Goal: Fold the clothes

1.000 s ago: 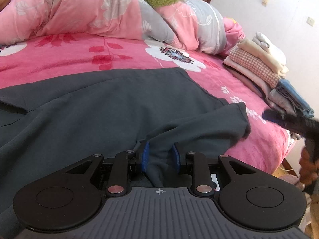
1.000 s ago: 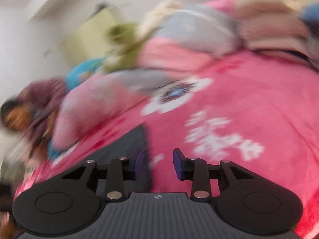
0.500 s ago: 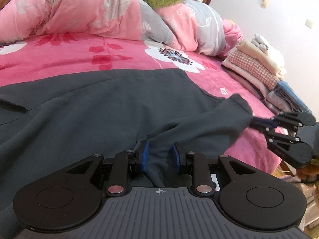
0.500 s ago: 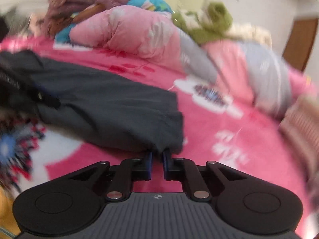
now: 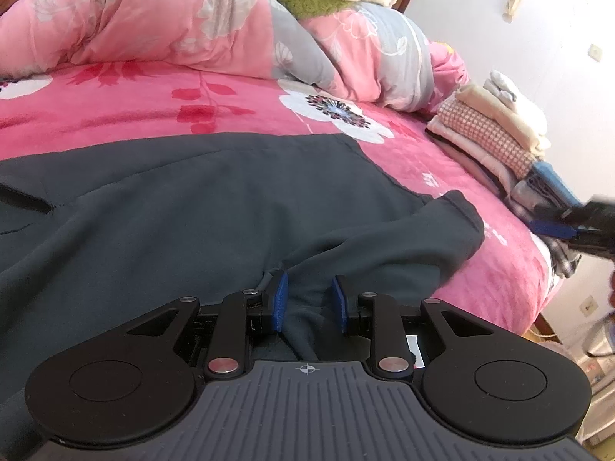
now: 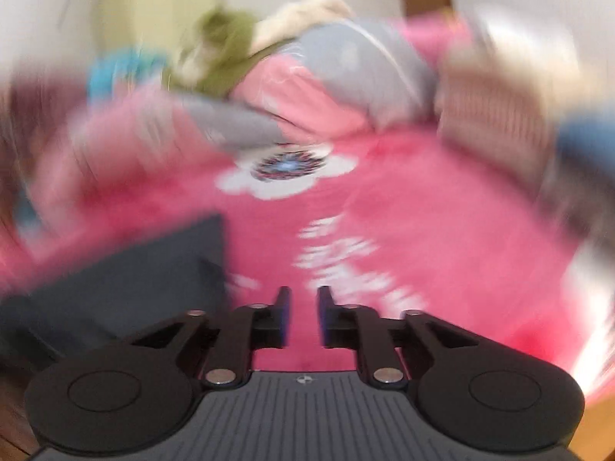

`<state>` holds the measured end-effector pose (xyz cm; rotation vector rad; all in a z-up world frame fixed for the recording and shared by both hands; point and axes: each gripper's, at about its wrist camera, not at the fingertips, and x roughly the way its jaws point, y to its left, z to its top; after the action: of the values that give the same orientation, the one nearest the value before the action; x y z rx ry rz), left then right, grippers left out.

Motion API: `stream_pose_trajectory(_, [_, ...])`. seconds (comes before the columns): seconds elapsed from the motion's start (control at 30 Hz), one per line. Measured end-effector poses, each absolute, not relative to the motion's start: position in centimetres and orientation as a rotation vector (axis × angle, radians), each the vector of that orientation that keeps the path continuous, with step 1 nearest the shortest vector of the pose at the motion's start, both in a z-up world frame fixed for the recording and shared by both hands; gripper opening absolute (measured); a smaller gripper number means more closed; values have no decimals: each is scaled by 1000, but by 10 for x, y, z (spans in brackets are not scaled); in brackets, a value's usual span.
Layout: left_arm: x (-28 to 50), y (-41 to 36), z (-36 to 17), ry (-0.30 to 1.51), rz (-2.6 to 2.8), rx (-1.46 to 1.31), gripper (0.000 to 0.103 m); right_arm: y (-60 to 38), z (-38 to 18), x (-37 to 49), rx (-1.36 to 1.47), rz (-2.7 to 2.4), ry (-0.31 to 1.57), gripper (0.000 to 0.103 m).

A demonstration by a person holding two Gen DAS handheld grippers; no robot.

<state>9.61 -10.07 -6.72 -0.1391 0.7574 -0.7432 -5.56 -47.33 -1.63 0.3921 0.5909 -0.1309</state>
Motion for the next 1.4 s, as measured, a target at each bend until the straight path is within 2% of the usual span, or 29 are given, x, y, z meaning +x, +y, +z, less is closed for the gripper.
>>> stream_pose_trajectory(0.07, [96,-100,-68,752,-748,-145,26,-485,-14,-61,633,-22,579,46])
stream_pose_trajectory(0.27, [96,-93,-73,737,-764,-185,26,-454,-63,-52,985,65,631,49])
stream_pose_trajectory(0.33, [96,-92,-74,727,-770,-188,26,-445,-89,-44,1051,25,653,49])
stream_pose_trajectory(0.43, [95,-89,-77,715,-781,-202,26,-440,-109,-39,1090,-61,582,47])
stream_pose_trajectory(0.67, [93,-83,-83,679,-813,-233,26,-447,-115,-18,1168,-136,455,47])
stream_pose_trajectory(0.73, [92,-82,-84,670,-817,-238,26,-447,-116,-13,1165,-155,419,47])
stream_pose_trajectory(0.87, [90,-80,-86,652,-823,-248,26,-442,-114,-3,1096,-204,394,35])
stream_pose_trajectory(0.93, [89,-79,-87,645,-826,-253,26,-438,-109,1,1050,-224,392,24])
stream_pose_trajectory(0.97, [89,-78,-87,642,-827,-256,26,-435,-104,2,1020,-219,389,15])
stream_pose_trajectory(1.4, [87,-73,-90,610,-828,-292,26,-346,4,35,603,31,356,11])
